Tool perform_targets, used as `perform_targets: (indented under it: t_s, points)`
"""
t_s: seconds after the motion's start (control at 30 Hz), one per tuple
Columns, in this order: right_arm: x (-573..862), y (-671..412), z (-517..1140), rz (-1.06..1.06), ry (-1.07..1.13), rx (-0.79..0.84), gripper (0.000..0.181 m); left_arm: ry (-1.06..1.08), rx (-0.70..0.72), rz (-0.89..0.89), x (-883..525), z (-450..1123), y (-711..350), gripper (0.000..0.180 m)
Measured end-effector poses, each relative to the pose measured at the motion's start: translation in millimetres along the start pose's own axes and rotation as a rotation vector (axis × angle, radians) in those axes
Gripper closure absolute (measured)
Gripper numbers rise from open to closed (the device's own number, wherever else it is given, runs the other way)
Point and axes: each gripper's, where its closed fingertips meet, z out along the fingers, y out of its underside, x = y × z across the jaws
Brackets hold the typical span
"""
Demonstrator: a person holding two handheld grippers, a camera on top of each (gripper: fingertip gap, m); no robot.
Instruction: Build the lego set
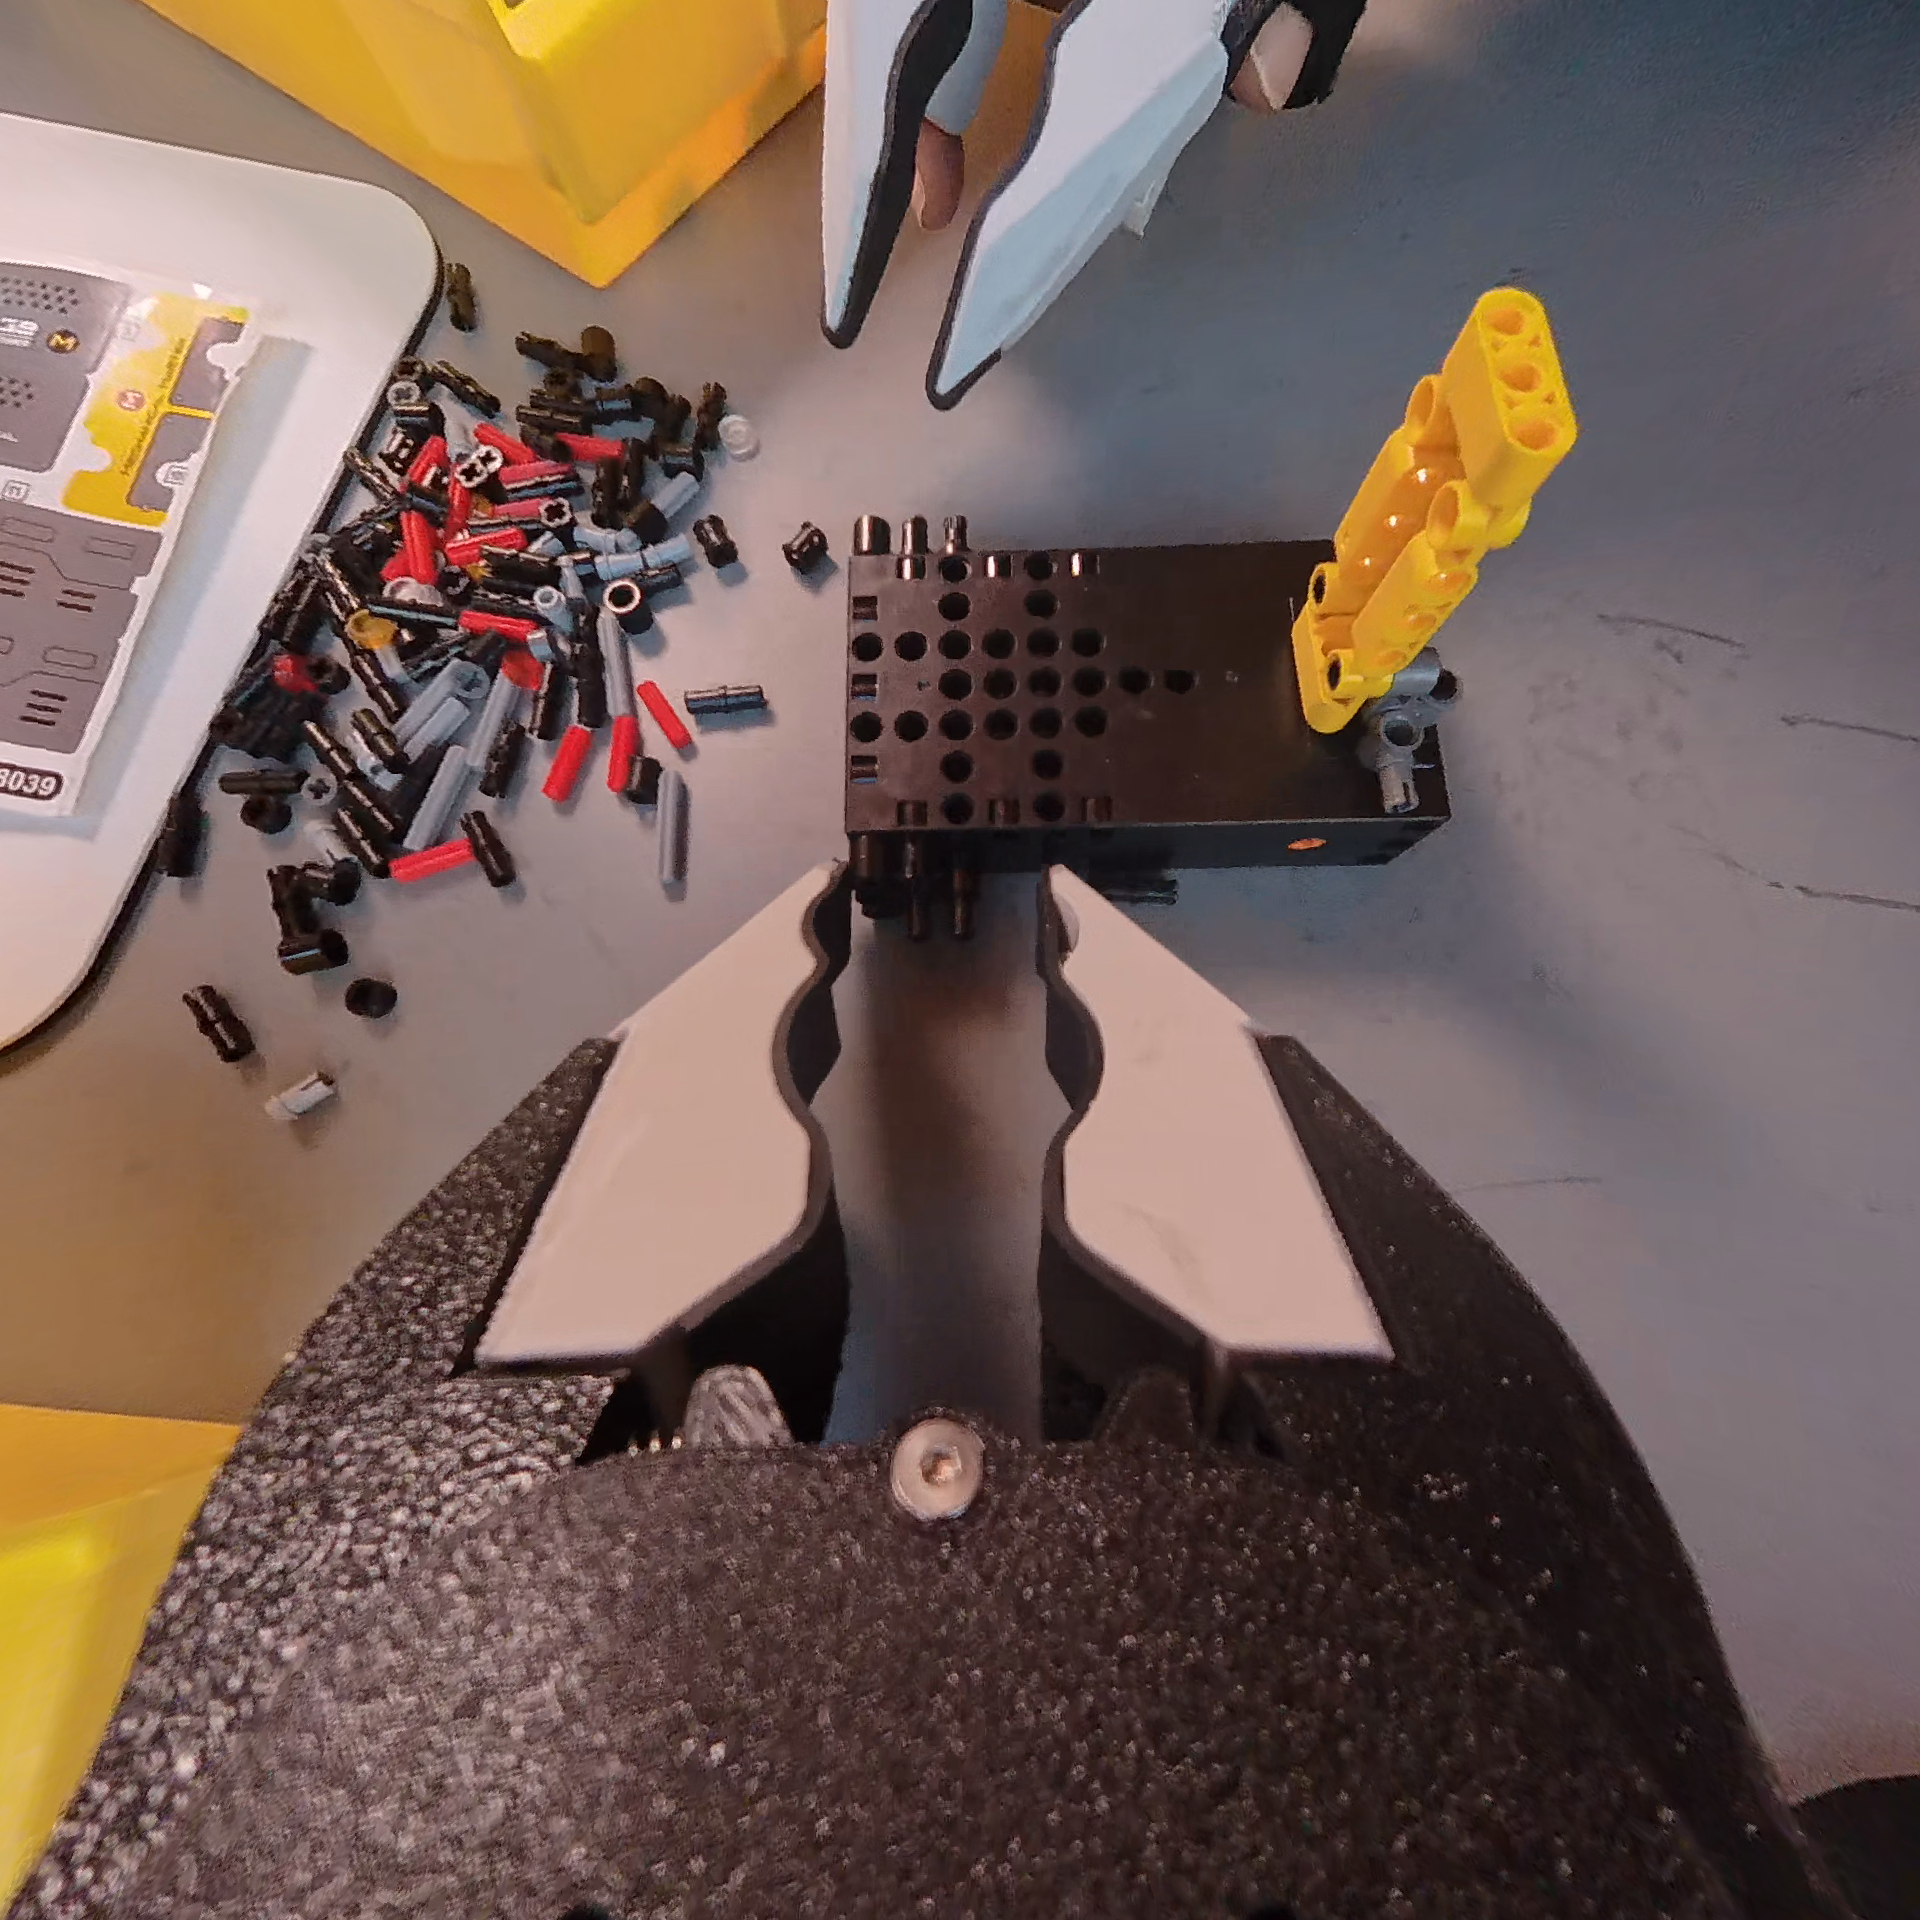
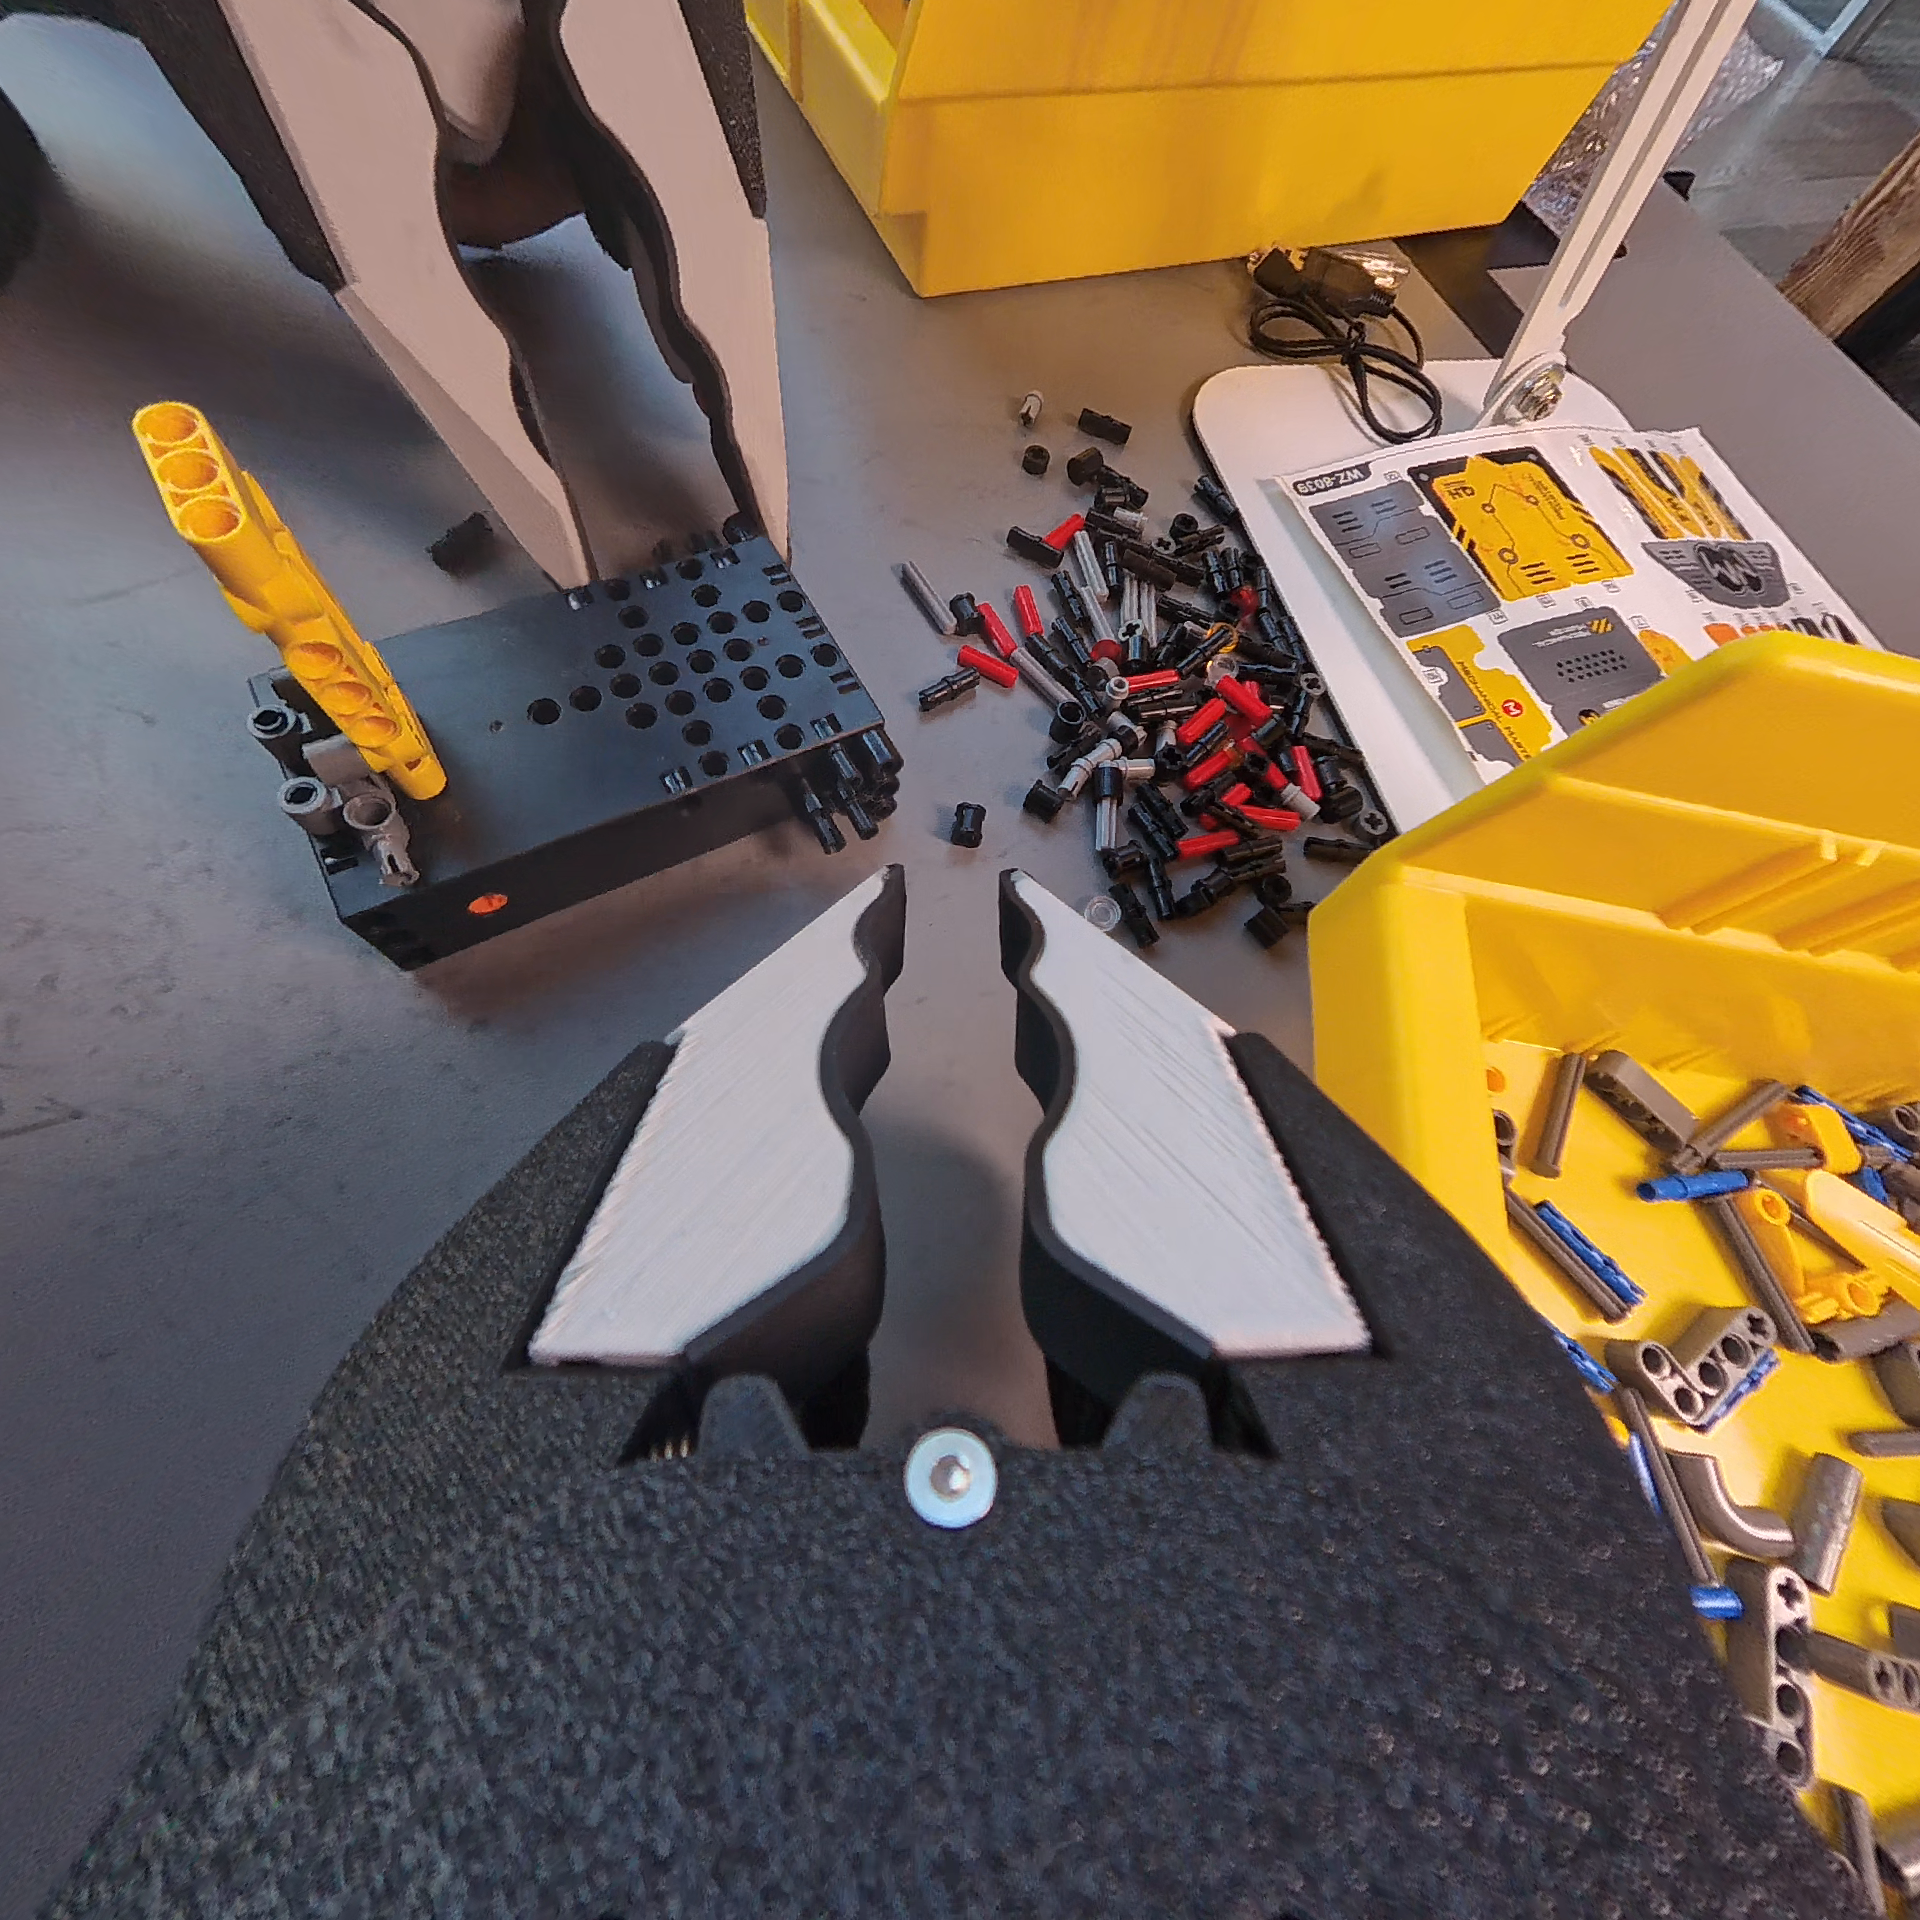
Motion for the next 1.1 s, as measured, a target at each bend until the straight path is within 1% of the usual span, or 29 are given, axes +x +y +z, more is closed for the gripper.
perform_targets:
  t_s: [0.03, 0.07, 0.17, 0.27, 0.43, 0.5, 0.6, 0.67, 0.73, 0.83, 0.97, 1.03, 1.1]
  points:
    - [-0.2, 0.1, 0.0, -0.001, -0.001, 0.0, 0.165, -0.009, -0.007, 0.009, -1.6, 1.0, -0.6, 0.153]
    - [-0.4, 0.2, 0.0, -0.002, -0.001, 0.0, 0.165, -0.01, -0.013, 0.016, -1.7, 1.6, -0.9, 0.155]
    - [-0.7, 0.1, 0.0, -0.004, -0.001, 0.0, 0.165, -0.017, -0.028, 0.002, 0.3, 1.0, -0.2, 0.156]
    - [-0.6, 0.2, 0.1, -0.004, -0.001, 0.0, 0.165, -0.076, -0.042, -0.048, -0.1, -2.4, 3.0, 0.156]
    - [0.3, 0.4, 0.4, -0.001, 0.004, -0.002, 0.165, -0.228, -0.025, -0.232, -3.7, -14.0, 13.7, 0.156]
    - [0.9, 0.7, 0.8, 0.0, 0.008, -0.005, 0.165, -0.264, -0.022, -0.277, -2.3, -18.8, 18.1, 0.156]
    - [3.1, 0.1, 1.7, 0.002, 0.024, -0.005, 0.165, -0.266, -0.017, -0.296, 4.9, -23.6, 22.1, 0.156]
    - [7.1, -6.9, 2.4, 0.015, 0.046, 0.027, 0.165, -0.26, -0.022, -0.28, 10.8, -27.1, 24.1, 0.153]
    - [11.2, -17.1, 4.6, 0.039, 0.061, 0.059, 0.166, -0.257, 0.02, -0.264, 14.7, -33.5, 19.1, 0.149]
    - [17.2, -29.5, 11.6, 0.023, 0.083, 0.053, 0.166, -0.272, 0.144, -0.277, 9.3, -49.3, 4.4, 0.149]
    - [29.2, -38.3, 22.3, 0.059, 0.108, 0.039, 0.165, -0.418, 0.261, -0.307, -18.1, -71.5, 0.0, 0.148]
    - [32.9, -39.6, 22.7, 0.078, 0.12, 0.055, 0.161, -0.51, 0.288, -0.305, -30.1, -81.1, 3.0, 0.144]
    - [33.4, -43.2, 19.2, 0.078, 0.133, 0.097, 0.152, -0.612, 0.309, -0.277, -40.4, -93.7, 3.0, 0.14]
